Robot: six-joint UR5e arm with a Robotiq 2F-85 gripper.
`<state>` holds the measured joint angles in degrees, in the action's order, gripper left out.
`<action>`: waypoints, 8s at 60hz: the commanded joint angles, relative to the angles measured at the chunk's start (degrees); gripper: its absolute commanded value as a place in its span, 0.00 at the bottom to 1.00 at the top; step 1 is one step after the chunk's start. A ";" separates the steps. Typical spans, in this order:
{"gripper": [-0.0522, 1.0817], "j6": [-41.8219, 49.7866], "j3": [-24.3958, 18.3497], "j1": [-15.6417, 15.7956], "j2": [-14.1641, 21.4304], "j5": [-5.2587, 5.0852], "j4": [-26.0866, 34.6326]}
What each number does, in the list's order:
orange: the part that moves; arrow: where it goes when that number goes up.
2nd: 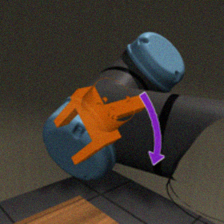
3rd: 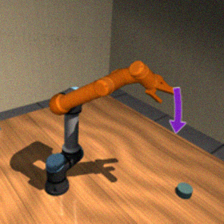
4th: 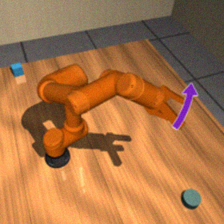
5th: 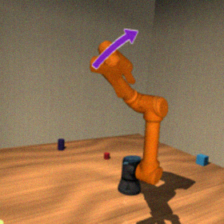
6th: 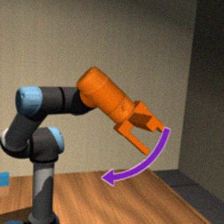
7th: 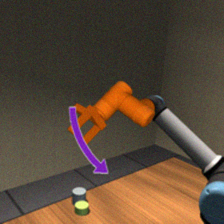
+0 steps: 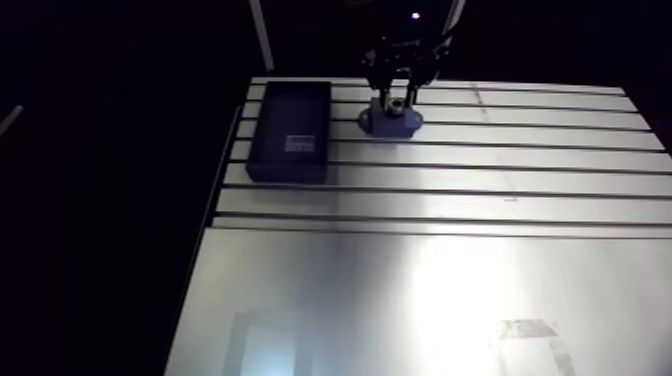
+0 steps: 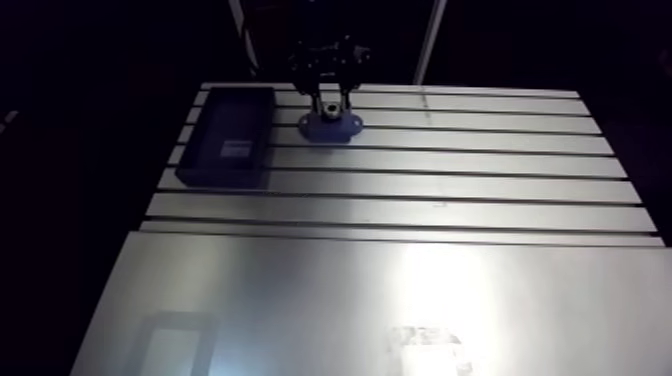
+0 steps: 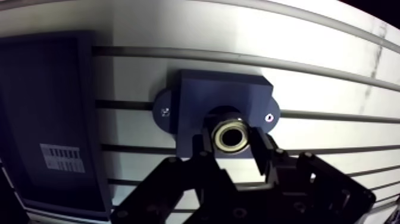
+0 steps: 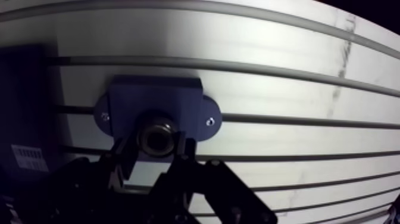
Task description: Pick up the bearing and press it into the housing until flush.
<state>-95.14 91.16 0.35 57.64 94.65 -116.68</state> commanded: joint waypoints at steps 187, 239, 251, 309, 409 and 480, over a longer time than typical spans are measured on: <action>0.70 -0.09 -0.33 0.09 -0.84 -0.30 -0.44; 0.70 -0.09 0.03 0.26 -1.01 -0.47 -0.35; 0.05 -0.09 -0.14 0.18 -0.93 -0.29 -0.27; 0.87 0.26 -1.29 -0.25 1.19 -1.43 1.23; 0.96 0.18 0.47 -1.05 0.58 -3.55 -0.44; 0.96 0.09 0.73 -1.05 0.31 -3.73 -2.64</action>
<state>-95.04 91.94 -0.70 57.96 91.01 -119.12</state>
